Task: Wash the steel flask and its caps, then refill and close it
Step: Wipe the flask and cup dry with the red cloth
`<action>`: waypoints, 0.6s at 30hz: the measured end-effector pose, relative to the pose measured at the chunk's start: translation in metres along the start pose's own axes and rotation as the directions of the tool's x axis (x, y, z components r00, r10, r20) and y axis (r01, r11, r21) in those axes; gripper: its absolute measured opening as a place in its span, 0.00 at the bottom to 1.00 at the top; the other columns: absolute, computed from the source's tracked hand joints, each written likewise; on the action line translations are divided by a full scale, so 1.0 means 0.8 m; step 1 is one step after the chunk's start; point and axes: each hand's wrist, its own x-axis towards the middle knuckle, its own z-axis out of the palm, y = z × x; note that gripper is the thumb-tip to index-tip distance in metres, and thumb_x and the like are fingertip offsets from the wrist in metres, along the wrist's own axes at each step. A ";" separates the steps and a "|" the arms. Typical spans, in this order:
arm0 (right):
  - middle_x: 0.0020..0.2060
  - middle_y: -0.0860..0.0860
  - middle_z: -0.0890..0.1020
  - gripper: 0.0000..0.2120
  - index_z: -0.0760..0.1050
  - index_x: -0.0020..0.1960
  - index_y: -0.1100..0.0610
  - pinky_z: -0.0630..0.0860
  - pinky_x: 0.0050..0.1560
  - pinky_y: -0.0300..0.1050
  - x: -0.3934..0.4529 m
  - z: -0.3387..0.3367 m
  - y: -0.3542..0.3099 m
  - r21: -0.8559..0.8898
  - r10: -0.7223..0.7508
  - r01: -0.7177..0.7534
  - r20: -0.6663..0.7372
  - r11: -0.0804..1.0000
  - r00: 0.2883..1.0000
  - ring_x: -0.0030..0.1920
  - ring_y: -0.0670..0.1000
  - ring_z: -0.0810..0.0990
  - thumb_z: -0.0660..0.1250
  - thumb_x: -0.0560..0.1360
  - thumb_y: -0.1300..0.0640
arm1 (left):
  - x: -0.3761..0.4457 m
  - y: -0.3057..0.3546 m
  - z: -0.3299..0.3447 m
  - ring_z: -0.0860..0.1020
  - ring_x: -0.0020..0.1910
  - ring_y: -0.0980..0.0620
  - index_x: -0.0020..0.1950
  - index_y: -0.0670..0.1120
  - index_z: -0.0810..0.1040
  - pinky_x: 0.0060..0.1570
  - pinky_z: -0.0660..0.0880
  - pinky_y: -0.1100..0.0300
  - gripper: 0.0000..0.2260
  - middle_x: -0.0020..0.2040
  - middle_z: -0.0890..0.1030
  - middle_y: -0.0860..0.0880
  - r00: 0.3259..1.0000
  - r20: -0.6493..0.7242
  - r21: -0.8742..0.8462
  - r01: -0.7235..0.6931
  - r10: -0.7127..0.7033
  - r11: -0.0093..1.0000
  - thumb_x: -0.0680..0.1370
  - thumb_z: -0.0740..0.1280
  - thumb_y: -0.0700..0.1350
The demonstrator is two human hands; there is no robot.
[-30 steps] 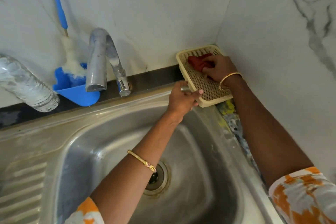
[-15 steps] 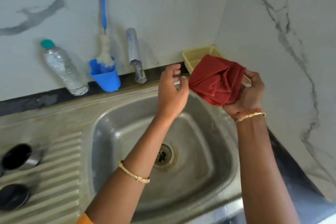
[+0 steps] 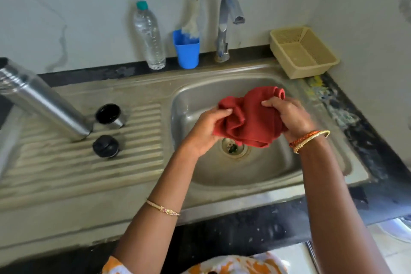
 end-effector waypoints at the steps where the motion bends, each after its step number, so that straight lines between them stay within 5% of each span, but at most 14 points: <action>1: 0.32 0.50 0.81 0.06 0.81 0.30 0.54 0.75 0.49 0.53 -0.006 0.008 -0.003 -0.084 -0.022 0.022 -0.006 0.996 1.000 0.40 0.54 0.79 0.71 0.61 0.52 | -0.011 0.000 -0.019 0.83 0.37 0.50 0.47 0.43 0.78 0.40 0.81 0.56 0.08 0.38 0.84 0.47 0.996 -0.012 -0.189 0.085 -0.089 0.978 0.76 0.58 0.40; 3: 0.33 0.50 0.78 0.09 0.78 0.31 0.55 0.73 0.46 0.50 -0.020 0.031 -0.006 -0.202 -0.055 0.060 0.030 0.978 0.998 0.40 0.53 0.77 0.70 0.59 0.50 | -0.028 -0.004 -0.062 0.81 0.43 0.44 0.44 0.43 0.78 0.52 0.77 0.48 0.12 0.42 0.82 0.43 0.982 -0.055 -0.390 0.147 -0.183 0.909 0.69 0.61 0.48; 7: 0.31 0.50 0.72 0.09 0.73 0.34 0.54 0.67 0.35 0.39 -0.038 0.072 -0.010 -0.317 -0.046 0.047 0.010 0.947 0.999 0.35 0.49 0.71 0.70 0.69 0.52 | -0.062 0.004 -0.120 0.78 0.57 0.41 0.60 0.42 0.81 0.68 0.66 0.43 0.32 0.57 0.81 0.40 0.973 0.067 -0.322 0.229 -0.219 0.919 0.68 0.64 0.66; 9: 0.32 0.51 0.74 0.08 0.74 0.31 0.53 0.67 0.35 0.42 -0.043 0.085 -0.006 -0.246 0.004 -0.009 -0.023 0.969 1.000 0.36 0.50 0.71 0.69 0.67 0.53 | -0.073 0.019 -0.134 0.79 0.57 0.43 0.65 0.39 0.77 0.65 0.71 0.45 0.32 0.59 0.80 0.40 0.970 0.124 -0.241 0.234 -0.209 0.942 0.69 0.70 0.59; 11: 0.29 0.51 0.75 0.05 0.73 0.31 0.55 0.66 0.35 0.43 -0.054 0.097 0.002 -0.111 0.096 -0.094 0.012 0.989 0.995 0.35 0.52 0.71 0.68 0.62 0.55 | -0.080 0.032 -0.145 0.82 0.49 0.48 0.59 0.39 0.80 0.56 0.78 0.51 0.21 0.53 0.83 0.42 0.978 0.105 -0.160 0.193 -0.178 0.968 0.69 0.71 0.47; 13: 0.28 0.52 0.75 0.05 0.73 0.33 0.57 0.68 0.37 0.43 -0.060 0.107 0.013 0.028 0.162 -0.166 0.104 0.986 0.981 0.34 0.52 0.72 0.65 0.58 0.58 | -0.086 0.041 -0.157 0.83 0.46 0.49 0.53 0.40 0.82 0.50 0.81 0.54 0.16 0.50 0.85 0.44 0.977 0.138 -0.126 0.182 -0.164 0.975 0.68 0.71 0.45; 18: 0.32 0.56 0.83 0.11 0.82 0.32 0.60 0.80 0.42 0.43 -0.071 0.126 0.000 0.074 0.064 -0.089 0.283 0.993 0.957 0.36 0.53 0.82 0.61 0.63 0.65 | -0.101 0.050 -0.185 0.81 0.54 0.44 0.59 0.41 0.81 0.60 0.76 0.47 0.36 0.56 0.82 0.42 0.909 0.321 0.054 0.263 -0.266 0.963 0.56 0.82 0.56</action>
